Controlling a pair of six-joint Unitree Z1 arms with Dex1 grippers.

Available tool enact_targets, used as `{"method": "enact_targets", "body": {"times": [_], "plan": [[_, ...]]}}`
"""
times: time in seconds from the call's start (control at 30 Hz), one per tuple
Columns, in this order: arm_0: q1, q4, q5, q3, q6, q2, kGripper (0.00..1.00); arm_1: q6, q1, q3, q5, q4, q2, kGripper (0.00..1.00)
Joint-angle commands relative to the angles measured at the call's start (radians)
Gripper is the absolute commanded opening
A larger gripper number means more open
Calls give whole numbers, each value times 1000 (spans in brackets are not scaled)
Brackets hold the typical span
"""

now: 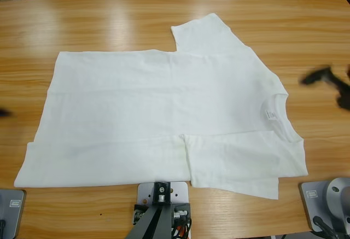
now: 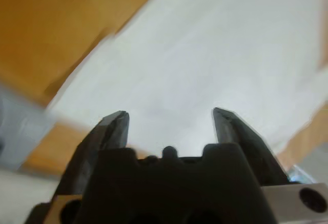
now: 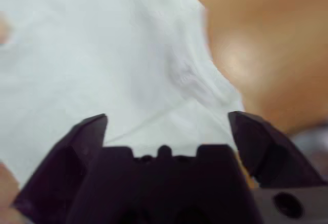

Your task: Fold clothes

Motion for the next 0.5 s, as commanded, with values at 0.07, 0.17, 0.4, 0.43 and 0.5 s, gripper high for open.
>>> {"method": "enact_targets", "body": {"times": [0.07,0.17,0.4,0.43,0.5], "plan": [[239,-426,-143,-39,679,170,996,-781,-512,-143,545,-318,243,1000],[315,-426,-302,-80,852,296,995,-887,-559,-283,702,-306,410,987],[613,-425,-572,-182,1084,547,842,-1001,-586,-571,810,-211,667,986],[642,-420,-572,-207,1104,575,830,-1016,-596,-589,809,-188,681,983],[663,-410,-570,-260,1121,630,830,-1038,-616,-609,805,-158,701,982]]}}
